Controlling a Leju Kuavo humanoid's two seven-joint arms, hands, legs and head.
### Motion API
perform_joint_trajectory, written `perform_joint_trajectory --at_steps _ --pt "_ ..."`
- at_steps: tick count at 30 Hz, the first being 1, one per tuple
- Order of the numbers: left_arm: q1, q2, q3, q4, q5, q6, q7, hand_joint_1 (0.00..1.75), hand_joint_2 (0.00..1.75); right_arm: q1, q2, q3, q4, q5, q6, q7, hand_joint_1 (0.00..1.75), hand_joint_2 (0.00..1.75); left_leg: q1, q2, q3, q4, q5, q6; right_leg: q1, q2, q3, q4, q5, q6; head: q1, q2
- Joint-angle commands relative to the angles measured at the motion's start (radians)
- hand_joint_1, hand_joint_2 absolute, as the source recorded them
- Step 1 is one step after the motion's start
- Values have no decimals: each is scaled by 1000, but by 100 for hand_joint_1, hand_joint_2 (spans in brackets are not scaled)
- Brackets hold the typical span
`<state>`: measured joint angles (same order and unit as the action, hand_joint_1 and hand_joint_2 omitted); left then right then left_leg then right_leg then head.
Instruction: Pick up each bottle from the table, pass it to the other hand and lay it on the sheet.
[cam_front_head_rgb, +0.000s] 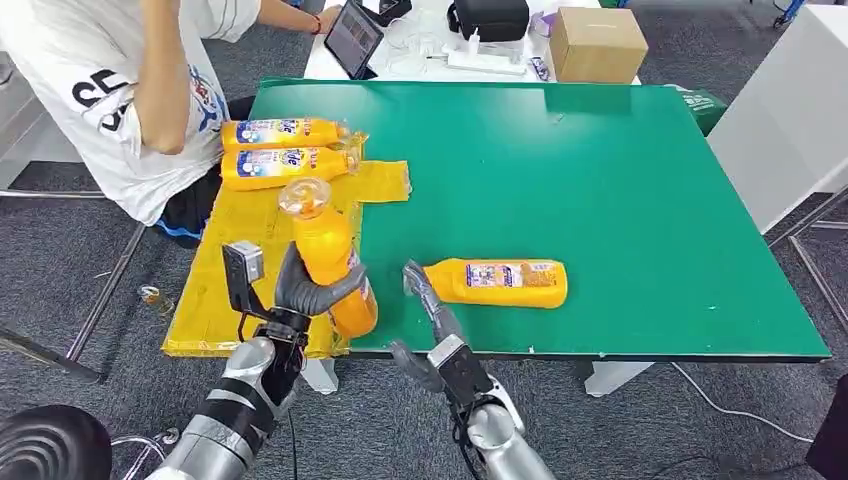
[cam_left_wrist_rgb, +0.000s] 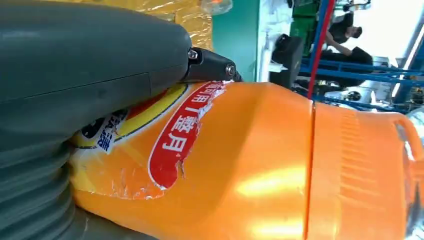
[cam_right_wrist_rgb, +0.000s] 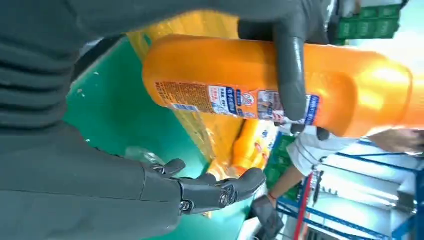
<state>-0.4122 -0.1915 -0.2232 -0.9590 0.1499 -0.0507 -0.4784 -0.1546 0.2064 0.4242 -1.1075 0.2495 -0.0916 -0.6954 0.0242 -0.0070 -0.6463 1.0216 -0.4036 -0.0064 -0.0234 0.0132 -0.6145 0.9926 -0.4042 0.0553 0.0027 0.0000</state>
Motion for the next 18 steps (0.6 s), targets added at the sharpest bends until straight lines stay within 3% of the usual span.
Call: perform_joint_trajectory --at_steps 1,5,6,11,16,17,18 --pt "-40 -11 35 19 0 2 7 175 175 -4 -25 -30 -29 -2 3 3 0 0 0 -1 2 0 -1 1 0 -2 2 0 -1 -2 0 0" --pt "-66 -15 94 -8 -5 89 -21 175 175 8 -19 -69 -102 -49 -4 -3 0 0 1 -1 6 0 -3 2 2 -3 7 0 -3 -4 0 0" --pt "-74 -12 110 -23 -2 101 -22 175 175 14 -19 -79 -122 -48 -8 -3 0 0 0 0 0 1 -1 1 1 -2 1 1 -1 -2 0 0" --pt "-128 5 166 -50 -106 296 -63 175 175 38 -3 -110 -224 -77 -74 -3 0 0 0 -1 2 1 -1 2 1 -2 3 1 -2 -3 0 0" --pt "-195 49 131 87 -471 518 -48 175 175 57 5 -95 -404 -124 -289 -3 0 0 0 0 2 1 -2 2 1 -2 3 2 -3 -3 0 0" --pt "-217 50 130 160 -563 594 -58 175 175 56 -1 -76 -433 -105 -346 -3 0 175 0 0 4 1 -3 2 1 -2 4 2 -3 -4 1 0" --pt "-217 50 130 160 -563 594 -58 175 175 56 -1 -76 -433 -105 -346 -3 0 175 0 -1 2 1 -1 1 0 -2 2 1 -2 -2 1 0"
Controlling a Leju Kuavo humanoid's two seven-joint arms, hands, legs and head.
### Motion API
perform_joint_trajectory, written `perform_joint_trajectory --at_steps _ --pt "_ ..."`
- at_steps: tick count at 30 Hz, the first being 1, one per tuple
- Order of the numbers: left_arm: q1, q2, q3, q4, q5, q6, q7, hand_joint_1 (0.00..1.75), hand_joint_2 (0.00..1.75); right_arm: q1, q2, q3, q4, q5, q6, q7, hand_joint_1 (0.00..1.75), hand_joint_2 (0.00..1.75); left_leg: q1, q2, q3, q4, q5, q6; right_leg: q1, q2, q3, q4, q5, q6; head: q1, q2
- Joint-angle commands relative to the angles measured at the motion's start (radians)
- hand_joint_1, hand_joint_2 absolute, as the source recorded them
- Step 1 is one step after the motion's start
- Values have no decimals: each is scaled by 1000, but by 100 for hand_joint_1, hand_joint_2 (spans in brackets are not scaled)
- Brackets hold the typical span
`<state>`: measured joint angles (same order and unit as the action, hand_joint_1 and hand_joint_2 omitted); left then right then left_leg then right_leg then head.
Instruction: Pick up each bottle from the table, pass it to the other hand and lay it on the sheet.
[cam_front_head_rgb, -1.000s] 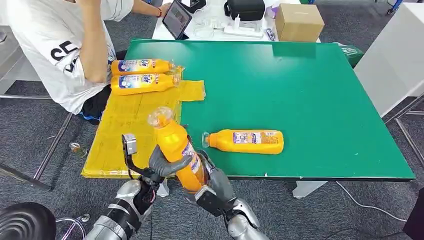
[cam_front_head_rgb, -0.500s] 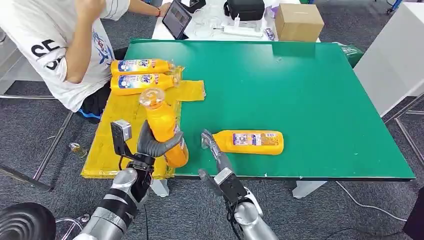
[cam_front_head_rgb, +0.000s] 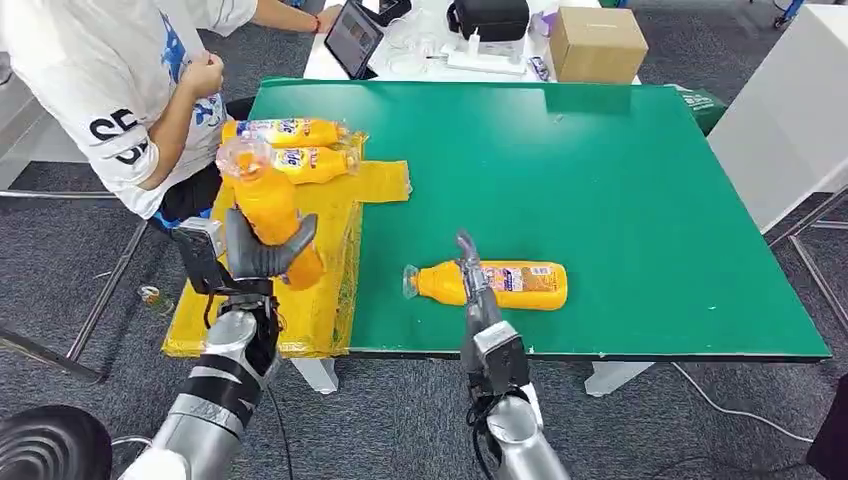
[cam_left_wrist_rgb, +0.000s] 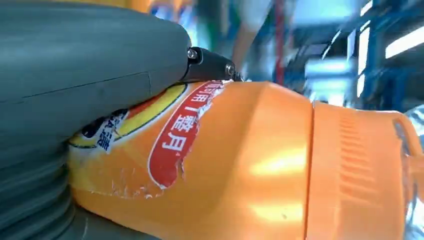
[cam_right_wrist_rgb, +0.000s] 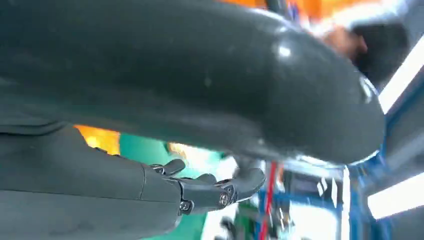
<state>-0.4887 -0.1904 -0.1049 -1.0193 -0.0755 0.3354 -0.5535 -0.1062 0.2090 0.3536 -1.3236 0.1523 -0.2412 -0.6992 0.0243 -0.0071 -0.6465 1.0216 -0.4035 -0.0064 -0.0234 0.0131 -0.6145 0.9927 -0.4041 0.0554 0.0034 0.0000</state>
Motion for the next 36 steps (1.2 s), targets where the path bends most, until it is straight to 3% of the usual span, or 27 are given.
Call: perform_joint_trajectory --at_steps 1,5,6,8,11,19,27,31,33,35,36 --pt "-141 49 12 221 -338 207 17 175 175 7 -3 -6 -217 -8 -197 1 0 175 0 -1 2 1 -1 1 0 -2 2 1 -2 -2 0 0" --pt "-160 50 10 287 -389 221 26 175 175 4 -8 9 -241 4 -239 1 0 175 0 -1 3 1 -2 2 1 -3 3 1 -3 -3 0 0" --pt "-197 73 1 441 -726 363 110 175 175 -4 -18 48 -280 21 -338 1 0 175 -1 0 4 0 -2 2 0 -2 4 0 -2 -3 -1 0" --pt "-210 71 7 483 -737 357 115 175 175 -7 -16 47 -279 16 -339 1 0 175 0 1 6 -1 -2 2 1 -1 6 0 -2 -3 -1 0" --pt "-234 99 -25 544 -946 363 227 175 175 -18 -17 51 -270 5 -339 1 0 175 0 0 5 -1 -2 2 1 -1 5 0 -2 -3 -1 0" --pt "-264 149 -144 679 -1197 316 395 175 175 -13 -7 13 -250 -40 -290 1 0 175 0 2 7 -1 -3 2 1 0 6 -1 -2 -3 0 0" --pt "-253 145 -96 697 -1173 262 362 175 175 -2 -1 5 -202 -38 -256 1 0 175 0 1 2 0 -1 1 1 0 2 -1 0 -1 0 0" --pt "-252 140 -92 697 -1168 254 361 175 175 -3 0 4 -199 -38 -254 1 0 175 1 0 8 -1 -3 3 2 -2 9 -1 -3 -4 0 0" --pt "-249 131 -65 694 -1136 213 334 175 175 -3 4 0 -193 -35 -247 1 0 175 1 1 12 -1 -4 4 3 -3 13 -2 -4 -6 0 0" --pt "-245 113 -7 697 -1062 117 291 175 175 -6 11 -8 -173 -30 -230 1 0 175 0 0 4 0 -2 2 1 -1 5 -1 -1 -2 0 0" --pt "-246 105 23 700 -1024 55 277 175 175 -7 14 -13 -164 -28 -220 1 0 175 1 0 9 -1 -3 3 2 -2 10 -2 -3 -5 -1 0"
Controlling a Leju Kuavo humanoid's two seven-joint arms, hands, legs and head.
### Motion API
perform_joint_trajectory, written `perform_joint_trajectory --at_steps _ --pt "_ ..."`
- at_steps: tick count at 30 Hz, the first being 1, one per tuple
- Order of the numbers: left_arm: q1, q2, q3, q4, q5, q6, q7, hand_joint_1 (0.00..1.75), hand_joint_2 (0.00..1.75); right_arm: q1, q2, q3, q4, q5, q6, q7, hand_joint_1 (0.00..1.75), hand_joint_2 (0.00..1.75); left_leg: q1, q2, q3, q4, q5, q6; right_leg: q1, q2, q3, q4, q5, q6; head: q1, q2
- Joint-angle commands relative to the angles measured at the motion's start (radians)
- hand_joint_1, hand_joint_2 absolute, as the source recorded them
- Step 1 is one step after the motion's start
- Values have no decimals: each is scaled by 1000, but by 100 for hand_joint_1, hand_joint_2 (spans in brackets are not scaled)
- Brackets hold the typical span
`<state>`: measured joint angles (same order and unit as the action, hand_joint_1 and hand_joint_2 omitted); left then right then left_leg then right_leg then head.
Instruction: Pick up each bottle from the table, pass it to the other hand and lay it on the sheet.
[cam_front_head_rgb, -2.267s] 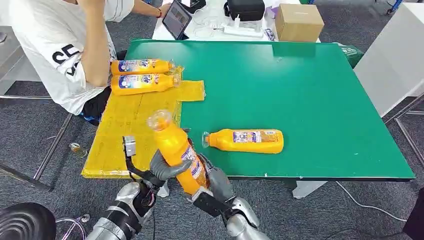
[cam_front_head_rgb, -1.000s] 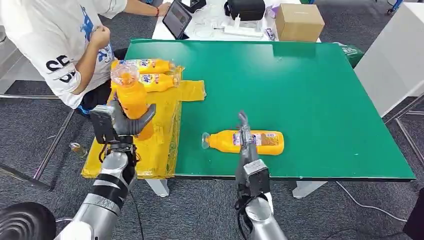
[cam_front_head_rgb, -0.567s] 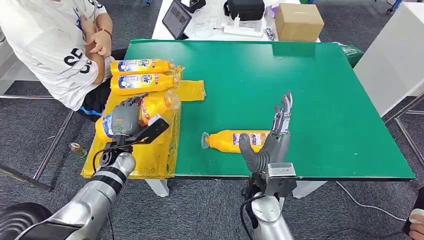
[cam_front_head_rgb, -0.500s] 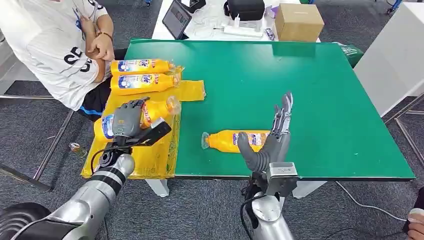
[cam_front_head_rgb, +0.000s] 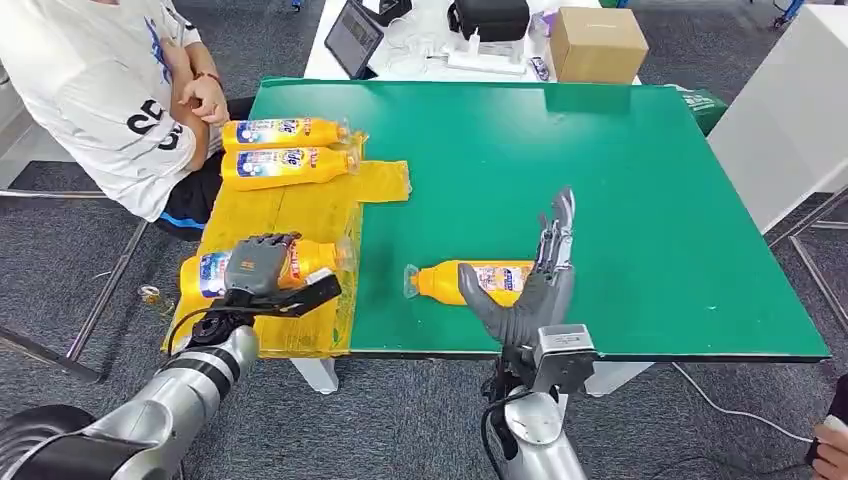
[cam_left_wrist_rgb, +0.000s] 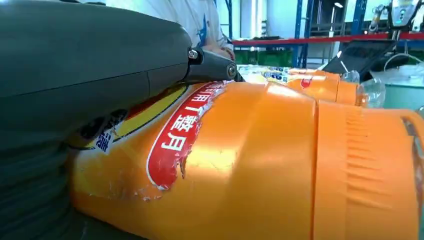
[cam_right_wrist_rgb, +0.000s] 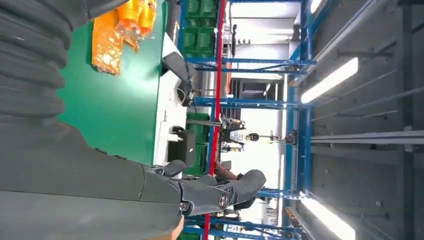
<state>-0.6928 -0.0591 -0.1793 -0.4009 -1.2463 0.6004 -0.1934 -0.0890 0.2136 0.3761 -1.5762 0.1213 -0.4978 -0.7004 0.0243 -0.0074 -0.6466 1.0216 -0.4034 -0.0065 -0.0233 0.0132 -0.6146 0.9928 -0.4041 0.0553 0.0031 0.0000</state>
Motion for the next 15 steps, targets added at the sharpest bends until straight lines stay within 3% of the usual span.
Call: perform_joint_trajectory --at_steps 1,2,3,4,6,7,10,11,15 --pt "-43 -31 126 86 185 -276 -93 168 175 -26 11 -39 103 4 50 2 0 175 1 1 9 -1 -3 3 2 -2 10 -2 -3 -5 0 0" --pt "-43 -33 137 87 201 -316 -93 147 175 -28 14 -45 111 6 59 2 0 175 0 0 3 0 -1 1 1 -1 4 -1 -1 -2 0 0" --pt "-43 -33 137 87 201 -316 -93 147 175 -28 14 -45 111 6 59 2 0 175 1 0 5 -1 -2 2 2 -2 6 -2 -2 -3 0 0" --pt "-43 -33 137 87 201 -316 -93 136 175 -28 14 -45 111 6 59 2 0 175 1 1 6 -1 -2 2 2 -1 6 -2 -2 -3 0 0" --pt "-41 -33 139 92 203 -353 -87 37 175 -30 20 -57 132 9 83 2 0 175 0 1 8 -2 -3 3 1 -1 8 -2 -2 -3 0 0" --pt "-39 -33 140 96 206 -371 -84 0 175 -32 20 -58 145 11 88 2 0 175 -1 -1 6 -2 -1 2 0 -2 7 -2 -1 -2 -1 0" --pt "-33 -32 137 92 205 -375 -83 0 175 -36 20 -59 155 11 97 2 0 175 0 -1 11 -2 -1 3 2 -4 12 -3 -1 -4 0 0" --pt "-33 -33 141 96 210 -392 -82 0 0 -36 21 -62 162 10 101 2 0 175 0 0 6 -1 -1 1 1 -2 7 -2 -1 -2 0 0" --pt "-27 -28 153 106 236 -495 -80 0 0 -48 24 -72 196 15 122 2 0 175 0 0 7 -1 0 1 0 -3 8 -2 -1 -2 0 0"
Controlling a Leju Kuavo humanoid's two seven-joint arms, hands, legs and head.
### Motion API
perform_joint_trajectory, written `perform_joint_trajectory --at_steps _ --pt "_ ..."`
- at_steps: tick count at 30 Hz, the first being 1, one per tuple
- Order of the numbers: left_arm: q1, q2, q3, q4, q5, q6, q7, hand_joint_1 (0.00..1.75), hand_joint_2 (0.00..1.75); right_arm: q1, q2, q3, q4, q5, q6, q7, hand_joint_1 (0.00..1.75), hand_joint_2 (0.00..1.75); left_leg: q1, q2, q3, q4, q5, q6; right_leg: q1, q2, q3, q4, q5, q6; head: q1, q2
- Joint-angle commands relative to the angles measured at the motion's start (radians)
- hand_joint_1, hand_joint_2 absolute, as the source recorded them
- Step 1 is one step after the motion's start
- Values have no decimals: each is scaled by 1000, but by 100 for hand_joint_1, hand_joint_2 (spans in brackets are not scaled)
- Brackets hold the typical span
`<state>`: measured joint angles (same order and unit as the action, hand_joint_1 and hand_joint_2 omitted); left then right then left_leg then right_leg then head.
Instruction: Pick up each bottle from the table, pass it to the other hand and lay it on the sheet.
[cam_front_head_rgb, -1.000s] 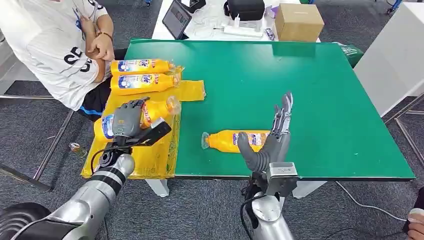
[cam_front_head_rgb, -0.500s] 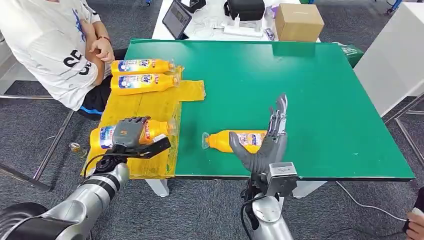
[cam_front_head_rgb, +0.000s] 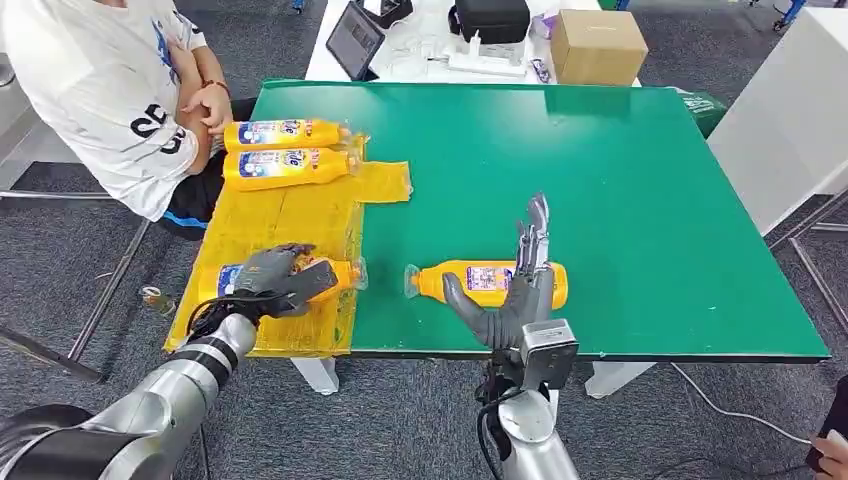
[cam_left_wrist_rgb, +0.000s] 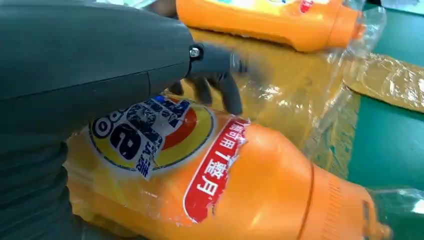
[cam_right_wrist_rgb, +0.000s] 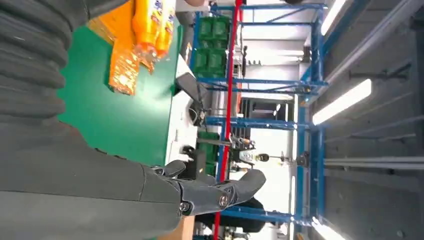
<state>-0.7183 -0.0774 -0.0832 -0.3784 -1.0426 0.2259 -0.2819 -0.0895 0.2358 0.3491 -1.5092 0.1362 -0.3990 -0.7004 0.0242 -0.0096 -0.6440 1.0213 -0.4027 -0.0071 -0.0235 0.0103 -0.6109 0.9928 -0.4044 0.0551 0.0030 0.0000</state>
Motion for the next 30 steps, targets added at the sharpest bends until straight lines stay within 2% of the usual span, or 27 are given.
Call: perform_joint_trajectory --at_steps 1,6,10,11,12,16,18,19,21,23,24,25,26,27,29,30 --pt "0 -9 64 84 43 -141 5 0 0 -50 2 -47 136 1 28 2 0 175 0 2 6 -2 -1 2 1 0 6 -3 -1 -3 0 0" --pt "8 1 67 86 75 -245 -16 0 0 -68 6 -61 176 -4 53 2 0 175 0 2 7 -3 0 3 0 -1 8 -3 0 -2 -1 0" --pt "12 -6 118 82 141 -278 -49 0 0 -74 5 -59 189 -2 60 2 0 175 -1 -1 9 -2 0 3 0 -2 10 -2 0 -2 0 0" --pt "12 -6 118 82 141 -278 -49 0 0 -74 5 -59 189 -2 60 2 0 175 0 2 12 -4 0 4 1 -1 13 -5 0 -4 0 0" --pt "12 -6 118 82 141 -278 -49 0 0 -74 5 -59 189 -2 60 2 0 175 -1 -2 9 -2 0 2 0 -3 11 -1 -1 -1 0 0" --pt "12 -6 118 82 141 -278 -49 0 0 -74 5 -59 189 -2 60 2 0 175 -1 -1 10 -2 1 3 0 -2 11 -2 0 -2 0 0" --pt "19 -18 192 62 228 -290 -99 0 0 -78 3 -56 201 0 64 2 0 175 0 -1 10 -2 1 2 0 -2 11 -2 0 -2 0 0" --pt "27 -28 231 40 278 -270 -147 0 0 -80 2 -55 207 2 67 2 0 175 -1 -2 10 -2 1 2 0 -2 11 -2 -1 -1 0 0" --pt "40 -62 319 -17 407 -139 -271 0 0 -82 -8 -42 225 41 65 11 0 175 0 -1 11 -3 1 3 1 -2 12 -3 0 -2 0 0" --pt "55 -96 364 -107 470 100 -396 0 0 -93 -27 -19 263 122 54 64 0 175 0 -3 10 -2 1 3 0 -4 12 -3 -1 -2 0 0" --pt "72 -99 330 -166 466 195 -416 0 175 -101 -34 -10 283 154 52 87 0 175 0 -2 10 -2 1 3 1 -4 12 -3 -1 -2 0 0" --pt "109 -81 214 -262 427 377 -416 0 175 -130 -54 12 339 212 61 131 0 175 0 -3 9 -1 1 3 1 -4 11 -3 -1 -2 0 0" --pt "143 -70 126 -362 444 465 -416 0 175 -174 -80 29 413 307 30 175 0 175 1 -3 6 0 1 2 1 -4 8 -2 0 -1 0 0" --pt "163 -75 127 -416 416 472 -416 0 175 -197 -90 33 447 340 28 192 0 175 1 1 7 -1 0 3 2 -1 8 -3 1 -2 0 0" --pt "223 -142 183 -594 302 472 -416 0 175 -266 -133 39 528 423 36 254 0 175 0 1 6 -1 1 3 1 -2 6 -3 1 -2 0 0" --pt "229 -153 188 -602 290 472 -416 0 175 -281 -145 30 532 422 44 256 0 175 0 1 5 -1 1 3 1 -2 5 -2 1 -2 -1 0"
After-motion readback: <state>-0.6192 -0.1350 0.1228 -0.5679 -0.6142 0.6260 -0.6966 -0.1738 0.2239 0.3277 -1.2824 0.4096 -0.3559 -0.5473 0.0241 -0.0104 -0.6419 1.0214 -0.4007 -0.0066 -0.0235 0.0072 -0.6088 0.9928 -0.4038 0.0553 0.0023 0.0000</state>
